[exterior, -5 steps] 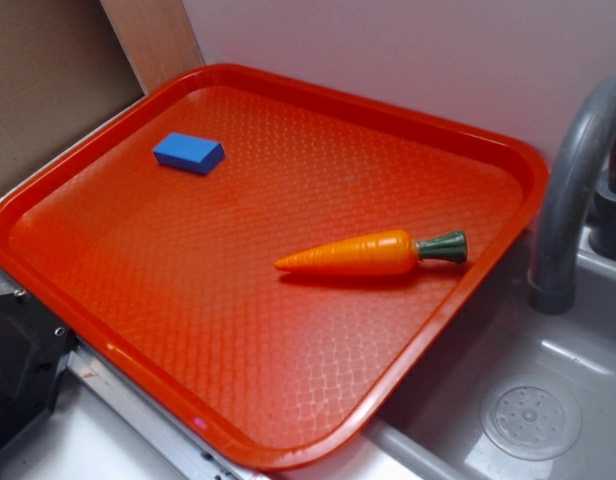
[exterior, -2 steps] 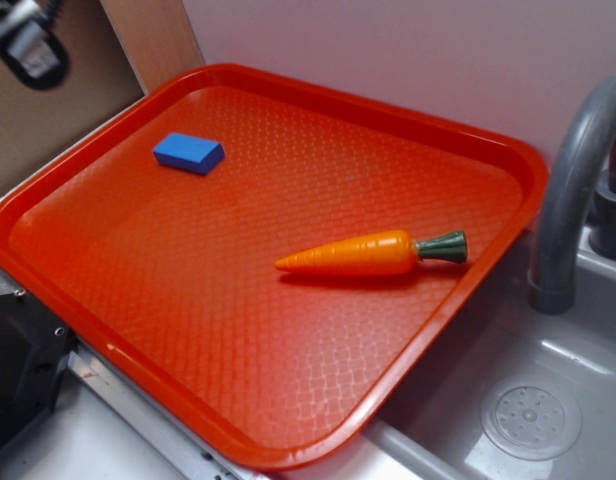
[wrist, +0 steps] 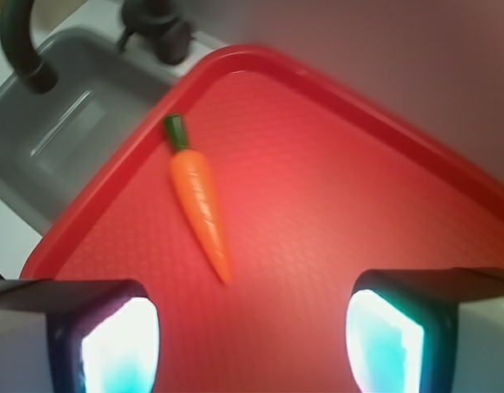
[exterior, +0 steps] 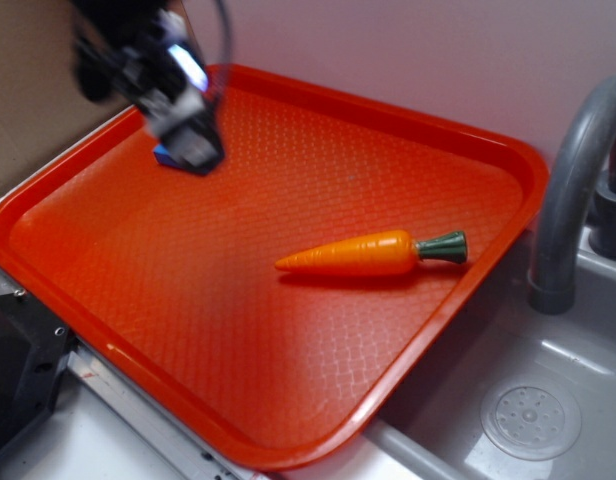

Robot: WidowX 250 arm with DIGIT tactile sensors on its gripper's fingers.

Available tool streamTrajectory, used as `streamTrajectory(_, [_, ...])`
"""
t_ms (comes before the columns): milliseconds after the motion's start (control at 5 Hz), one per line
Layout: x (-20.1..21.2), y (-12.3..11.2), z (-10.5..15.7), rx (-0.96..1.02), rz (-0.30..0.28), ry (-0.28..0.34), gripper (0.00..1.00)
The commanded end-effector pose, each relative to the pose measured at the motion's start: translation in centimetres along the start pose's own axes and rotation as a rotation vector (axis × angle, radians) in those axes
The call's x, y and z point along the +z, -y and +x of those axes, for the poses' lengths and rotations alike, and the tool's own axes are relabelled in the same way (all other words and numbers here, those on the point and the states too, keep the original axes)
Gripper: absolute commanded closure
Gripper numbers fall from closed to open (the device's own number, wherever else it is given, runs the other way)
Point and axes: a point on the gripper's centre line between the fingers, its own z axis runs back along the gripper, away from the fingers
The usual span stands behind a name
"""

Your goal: Grab the carrot.

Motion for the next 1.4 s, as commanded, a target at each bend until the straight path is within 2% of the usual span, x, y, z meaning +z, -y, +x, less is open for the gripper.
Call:
streamTrajectory(0, [-6.0,2.5,4.3,-0.121,-0.034,-0.039,0.00])
streamTrajectory(200, [-9.8,2.7,5.2,-0.157,-0.072,-0.099,0.00])
streamTrajectory(400, [-11.7,4.2,5.2,-0.216,-0.096,-0.134,0.00])
streamTrajectory(600, [-12.9,4.8,4.8,-0.236,-0.077,-0.181,0.00])
streamTrajectory(800, [-13.1,4.7,4.6,-0.267,-0.065,-0.187,1.00])
streamTrajectory(1200, [-12.4,4.3,4.6,-0.267,-0.044,-0.186,1.00])
